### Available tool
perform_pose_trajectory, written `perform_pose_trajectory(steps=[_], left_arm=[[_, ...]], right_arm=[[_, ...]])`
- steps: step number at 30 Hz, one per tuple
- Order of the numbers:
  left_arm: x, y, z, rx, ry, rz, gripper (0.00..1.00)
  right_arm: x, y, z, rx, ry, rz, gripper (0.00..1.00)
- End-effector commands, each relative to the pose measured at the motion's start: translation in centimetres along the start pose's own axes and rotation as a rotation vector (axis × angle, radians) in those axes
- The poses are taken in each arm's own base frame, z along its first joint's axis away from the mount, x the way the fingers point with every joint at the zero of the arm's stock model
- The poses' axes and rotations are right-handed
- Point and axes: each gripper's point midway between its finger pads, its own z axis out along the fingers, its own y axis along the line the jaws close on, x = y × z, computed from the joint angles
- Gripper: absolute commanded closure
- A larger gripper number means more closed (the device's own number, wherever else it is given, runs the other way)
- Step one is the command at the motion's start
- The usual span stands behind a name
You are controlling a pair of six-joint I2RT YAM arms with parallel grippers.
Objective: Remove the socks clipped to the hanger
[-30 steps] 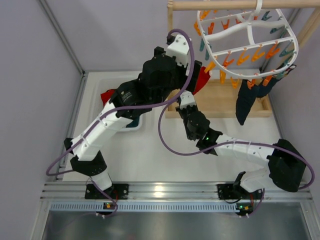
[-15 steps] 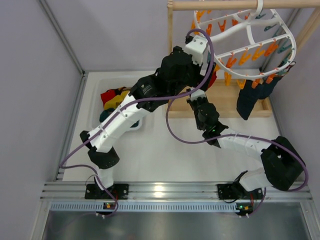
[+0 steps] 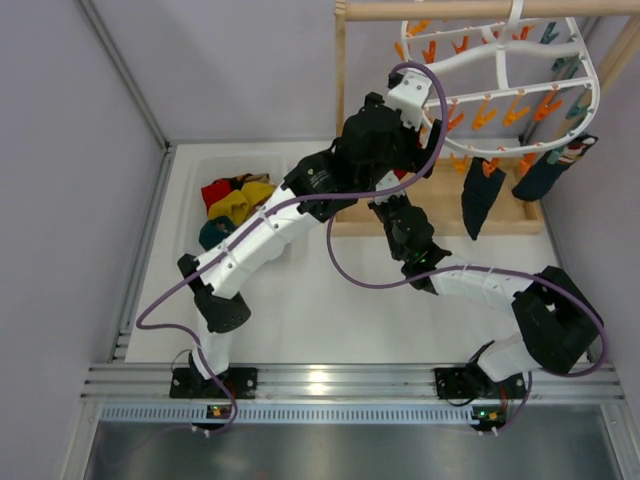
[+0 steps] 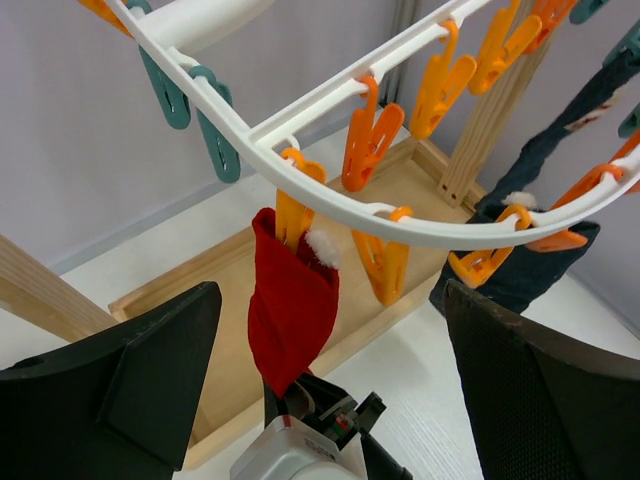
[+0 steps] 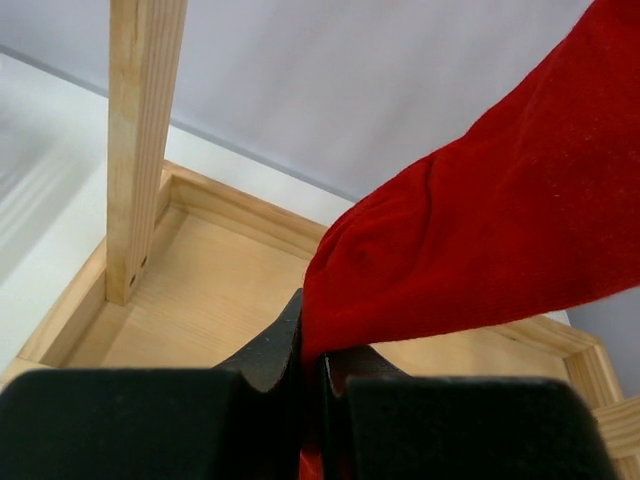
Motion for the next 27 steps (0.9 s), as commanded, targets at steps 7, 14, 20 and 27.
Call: perform_pose_trajectory(steps=[7,14,20,27], left_arm=[[-2.0,1.9,0.8,-0.119,-0.107,-0.021,0.1],[-1.7,2.9,1.3,-0.175,-0.107,-0.013,0.15],[-1.4,3.2,1.5,-0.191,-0.104,-0.014,0.19],[-0.2,3.9,1.2,-0.083,-0.059,-0.102,0.17]], right_arm=[[-4.4,0.2,-1.3,-0.052,-0.118,0.114,0.99],[-5.2,0.4,-3.0,-0.093,-0.146,0.177,1.0],[-5.0,1.2,-3.3,-0.133,-0.144,0.19,1.0],[-3.3,2.4,-4.4,-0.227,-0.154,0.203,1.0]])
